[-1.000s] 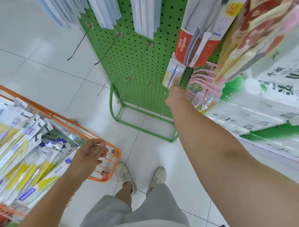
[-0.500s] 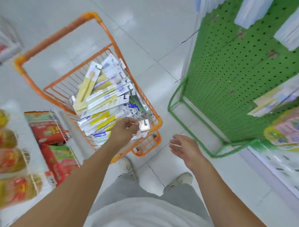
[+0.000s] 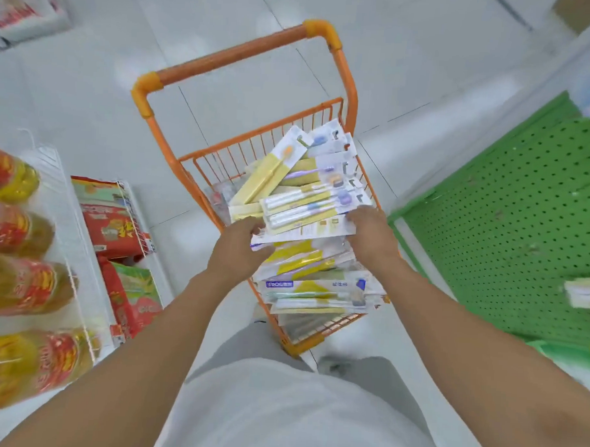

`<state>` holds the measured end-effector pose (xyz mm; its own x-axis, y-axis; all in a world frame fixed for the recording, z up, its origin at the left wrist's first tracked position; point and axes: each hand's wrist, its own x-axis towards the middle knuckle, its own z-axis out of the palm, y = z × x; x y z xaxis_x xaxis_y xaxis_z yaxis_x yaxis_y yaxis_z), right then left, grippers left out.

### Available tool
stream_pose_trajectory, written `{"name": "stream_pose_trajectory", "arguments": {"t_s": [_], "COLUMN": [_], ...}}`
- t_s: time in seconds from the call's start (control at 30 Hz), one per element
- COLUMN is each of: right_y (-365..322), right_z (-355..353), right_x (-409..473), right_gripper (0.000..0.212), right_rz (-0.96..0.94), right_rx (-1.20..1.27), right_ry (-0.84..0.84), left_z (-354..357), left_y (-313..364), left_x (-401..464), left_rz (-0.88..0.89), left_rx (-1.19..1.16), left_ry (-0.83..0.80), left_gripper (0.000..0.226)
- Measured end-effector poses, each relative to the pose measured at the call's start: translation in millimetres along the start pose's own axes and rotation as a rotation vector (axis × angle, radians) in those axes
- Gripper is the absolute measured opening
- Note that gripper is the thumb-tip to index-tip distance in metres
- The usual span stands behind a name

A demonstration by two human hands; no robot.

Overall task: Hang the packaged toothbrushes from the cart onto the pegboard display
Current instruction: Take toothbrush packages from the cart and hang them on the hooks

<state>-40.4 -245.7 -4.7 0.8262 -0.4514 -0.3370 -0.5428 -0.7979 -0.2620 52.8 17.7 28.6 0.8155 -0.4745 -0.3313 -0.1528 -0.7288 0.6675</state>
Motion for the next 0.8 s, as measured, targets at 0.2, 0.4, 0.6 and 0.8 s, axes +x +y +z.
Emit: {"name": "stream_pose_trajectory", "arguments": {"t_s": [0.2, 0.4, 0.6, 0.8], "right_y": [-11, -60, -35, -25], "right_z": [-31, -104, -74, -34], "right_x": [-15, -25, 30, 45], "right_gripper": [0.015, 0.002, 0.029, 0.046], "right_rz": [-0.090, -0.185, 0.567, 0.963], "right_rx": [0.155, 0.804, 1.009, 1.159], "right_ry": [0.165, 0.050, 0.328, 0.079], "left_z": [-2, -4, -28, -44], "left_y": [9, 22, 19, 3], "left_x": [28, 53, 58, 42], "left_rz": [0.139, 0.311, 0.043, -0.151], "left_rx": [0.069, 0.014, -0.217, -0.644], "left_ry": [-0.231, -0.189, -0.082, -0.228], "left_gripper": [0.077, 0.027, 0.033, 0.020]}}
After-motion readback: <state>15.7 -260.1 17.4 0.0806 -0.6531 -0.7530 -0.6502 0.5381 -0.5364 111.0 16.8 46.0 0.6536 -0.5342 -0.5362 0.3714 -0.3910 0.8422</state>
